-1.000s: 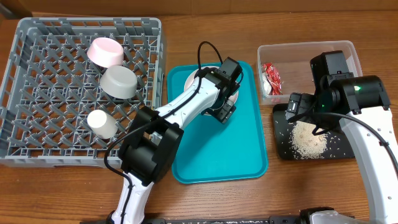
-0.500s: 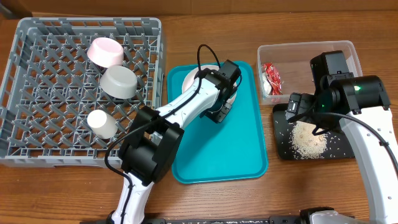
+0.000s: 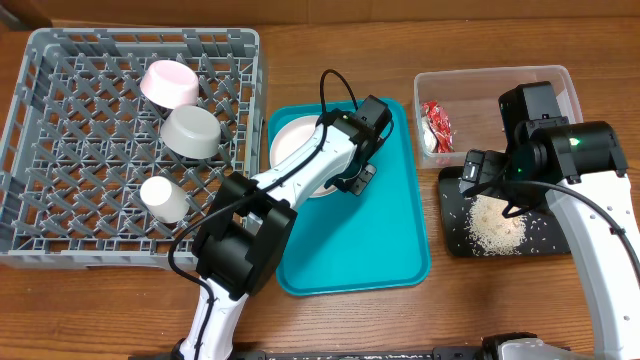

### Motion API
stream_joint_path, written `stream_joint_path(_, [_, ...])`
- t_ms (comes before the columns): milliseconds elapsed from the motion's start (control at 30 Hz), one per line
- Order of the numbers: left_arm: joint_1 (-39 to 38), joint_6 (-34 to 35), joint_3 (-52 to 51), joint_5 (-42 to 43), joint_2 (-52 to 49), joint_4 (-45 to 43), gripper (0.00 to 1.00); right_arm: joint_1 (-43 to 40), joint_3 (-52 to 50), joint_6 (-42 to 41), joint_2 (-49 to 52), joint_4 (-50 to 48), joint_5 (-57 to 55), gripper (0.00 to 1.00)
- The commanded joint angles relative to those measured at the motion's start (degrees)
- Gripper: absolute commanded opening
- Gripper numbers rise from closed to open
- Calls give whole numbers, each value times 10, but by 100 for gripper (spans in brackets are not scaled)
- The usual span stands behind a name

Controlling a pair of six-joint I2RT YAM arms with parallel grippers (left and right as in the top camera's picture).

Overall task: Sort waste into correct bins and load items into the dishwasher
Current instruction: 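Grasp the pink plate edge with the left gripper and lift it, then stand the pink plate upright in the rack and open the left gripper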

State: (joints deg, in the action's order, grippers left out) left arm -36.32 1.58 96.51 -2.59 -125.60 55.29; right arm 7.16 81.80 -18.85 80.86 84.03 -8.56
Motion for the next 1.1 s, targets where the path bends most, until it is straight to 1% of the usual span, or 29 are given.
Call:
stream_joint_path(0, [2, 28, 51, 7, -6, 31, 4, -2, 10, -2, -4, -1, -9, 100])
stream_joint_path(400, [10, 38, 259, 7, -6, 140, 4, -2, 10, -2, -4, -1, -9, 100])
stream_joint_path(433, [14, 38, 294, 7, -6, 164, 4, -2, 10, -2, -4, -1, -9, 100])
stream_joint_path(533, [25, 38, 342, 7, -6, 199, 4, -2, 10, -2, -4, -1, -9, 100])
stream_joint_path(767, [60, 43, 414, 15, -4, 258, 4, -2, 10, -2, -4, 0, -9, 100])
stream_joint_path(933, [99, 42, 438, 57, -2, 278, 4, -2, 10, -2, -4, 0, -9, 100])
stream_joint_path(1000, [119, 42, 444, 98, -2, 285, 4, -2, 10, -2, -4, 0, -9, 100])
stream_joint_path(1067, [143, 38, 444, 158, -2, 286, 4, -2, 10, -2, -4, 0, -9, 100])
